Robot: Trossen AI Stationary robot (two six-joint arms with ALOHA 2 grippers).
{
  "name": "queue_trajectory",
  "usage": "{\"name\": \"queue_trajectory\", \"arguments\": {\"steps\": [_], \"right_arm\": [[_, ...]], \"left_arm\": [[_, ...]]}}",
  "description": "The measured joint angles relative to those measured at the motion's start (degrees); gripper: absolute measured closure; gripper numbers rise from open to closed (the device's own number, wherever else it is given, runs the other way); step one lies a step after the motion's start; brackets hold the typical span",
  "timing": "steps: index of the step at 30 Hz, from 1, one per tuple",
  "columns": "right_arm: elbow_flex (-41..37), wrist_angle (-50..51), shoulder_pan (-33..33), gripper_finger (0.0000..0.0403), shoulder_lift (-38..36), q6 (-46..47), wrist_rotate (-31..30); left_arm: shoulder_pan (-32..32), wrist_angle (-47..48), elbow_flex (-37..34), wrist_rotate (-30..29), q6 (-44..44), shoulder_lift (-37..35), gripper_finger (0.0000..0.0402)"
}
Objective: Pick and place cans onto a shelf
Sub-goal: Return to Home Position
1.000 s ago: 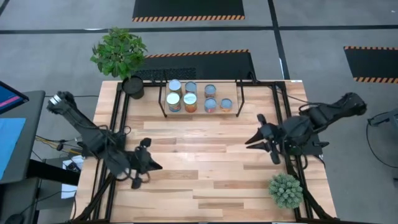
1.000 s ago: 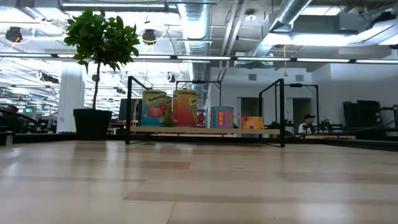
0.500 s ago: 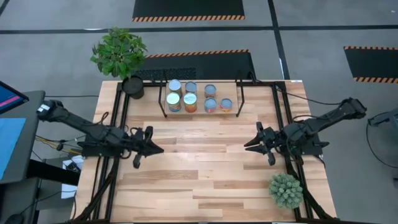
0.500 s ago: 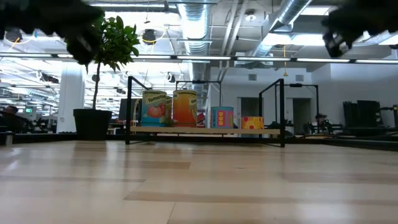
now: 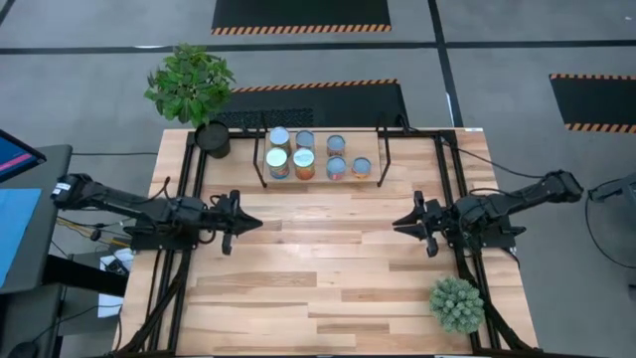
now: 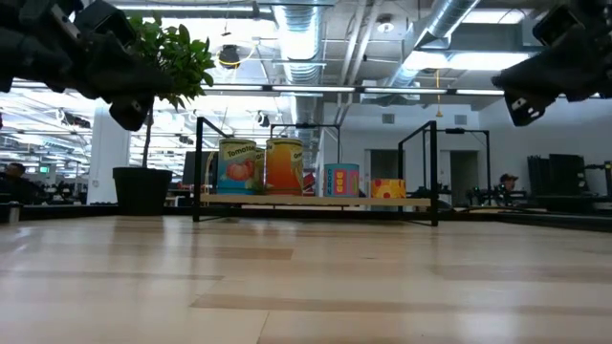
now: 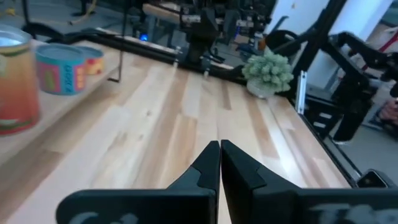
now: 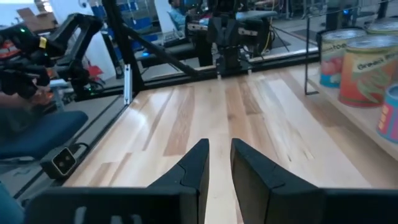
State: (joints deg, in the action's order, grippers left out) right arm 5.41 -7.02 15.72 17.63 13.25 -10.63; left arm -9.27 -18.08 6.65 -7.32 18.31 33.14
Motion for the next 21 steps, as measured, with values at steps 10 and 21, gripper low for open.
{"name": "queue_trajectory", "arguments": {"steps": [10,21], "right_arm": [[-1.13,8.58,-0.92,0.031,-10.65,1.24,0.02],[-0.87,16.33,-0.89,0.031,-17.55,4.44,-2.89]], "left_arm": [[0.12,9.12,-3.19,-0.92,0.02,-15.5,0.0402],[0.1,23.83,-3.17,-4.49,-0.61,-33.22,0.0401]]}}
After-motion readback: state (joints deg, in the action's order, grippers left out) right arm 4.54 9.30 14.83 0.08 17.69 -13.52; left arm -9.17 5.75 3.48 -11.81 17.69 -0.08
